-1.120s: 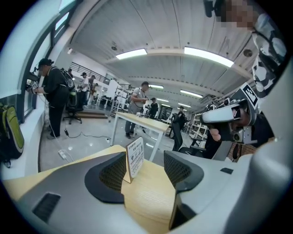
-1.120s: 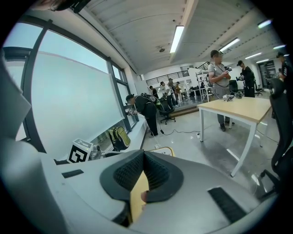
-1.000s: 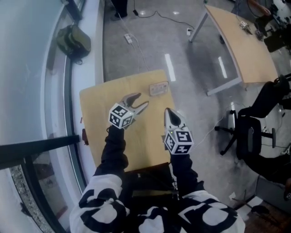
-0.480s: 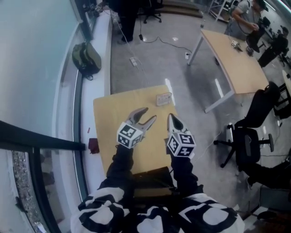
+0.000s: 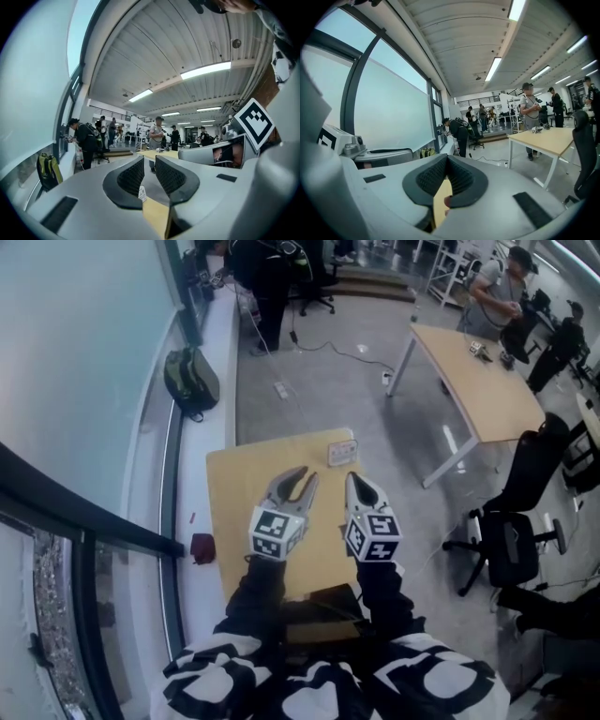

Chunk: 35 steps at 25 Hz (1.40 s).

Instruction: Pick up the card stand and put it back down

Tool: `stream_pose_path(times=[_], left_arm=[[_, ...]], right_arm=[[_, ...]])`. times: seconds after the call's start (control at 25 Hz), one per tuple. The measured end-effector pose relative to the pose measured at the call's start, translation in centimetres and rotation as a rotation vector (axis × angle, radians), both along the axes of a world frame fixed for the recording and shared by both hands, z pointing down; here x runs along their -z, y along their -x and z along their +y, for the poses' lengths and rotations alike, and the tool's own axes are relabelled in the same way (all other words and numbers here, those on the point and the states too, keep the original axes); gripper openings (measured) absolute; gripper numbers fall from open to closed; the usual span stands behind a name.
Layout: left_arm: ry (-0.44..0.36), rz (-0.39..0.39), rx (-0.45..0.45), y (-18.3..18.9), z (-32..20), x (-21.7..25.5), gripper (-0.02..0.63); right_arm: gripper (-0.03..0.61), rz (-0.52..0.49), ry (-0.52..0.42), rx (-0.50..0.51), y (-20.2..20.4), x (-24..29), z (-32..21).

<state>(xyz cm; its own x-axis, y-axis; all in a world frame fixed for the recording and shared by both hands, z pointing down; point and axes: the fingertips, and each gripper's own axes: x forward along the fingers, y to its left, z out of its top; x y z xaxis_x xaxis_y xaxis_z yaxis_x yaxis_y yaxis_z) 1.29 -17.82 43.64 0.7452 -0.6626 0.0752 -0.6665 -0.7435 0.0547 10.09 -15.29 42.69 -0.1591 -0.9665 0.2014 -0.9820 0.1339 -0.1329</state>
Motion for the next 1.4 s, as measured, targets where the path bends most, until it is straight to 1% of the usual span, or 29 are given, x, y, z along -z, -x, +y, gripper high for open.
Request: stream_pose_path(times=[0.16, 0.24, 0.44, 0.68, 0.8, 1.08, 1.4], left_arm=[[0.007, 0.021, 0.032, 0.6, 0.8, 0.4, 0.026], [0.012, 0.034, 0.042, 0.9, 1.1, 0.5, 0.009], [-0.02, 0.042, 0.092, 1.6, 1.7, 1.9, 0.009], [-0.039, 0.001, 0.136, 2.9, 2.3, 1.6, 0.009], [-0.046, -0.007, 0.141, 3.0, 2.6, 1.7, 0.009], [-0.072, 0.007, 0.14, 2.9, 2.5, 2.7, 0.009], [-0.079, 0.017, 0.111, 2.3, 2.6, 2.8, 0.009]], right_arm=[[0.02, 0.002, -0.021, 0.015, 1.3, 0.7, 1.2], [0.02, 0.007, -0.028, 0.033, 2.5, 1.0, 1.7], [0.017, 0.045, -0.046, 0.072, 4.3, 1.9, 2.4], [0.018, 0.057, -0.051, 0.049, 4.7, 2.0, 2.8], [0.018, 0.056, -0.063, 0.041, 4.8, 2.3, 2.9], [0.018, 0.079, -0.086, 0.05, 5.7, 3.1, 3.1], [0.018, 0.09, -0.123, -0.028, 4.1, 4.1, 3.2]])
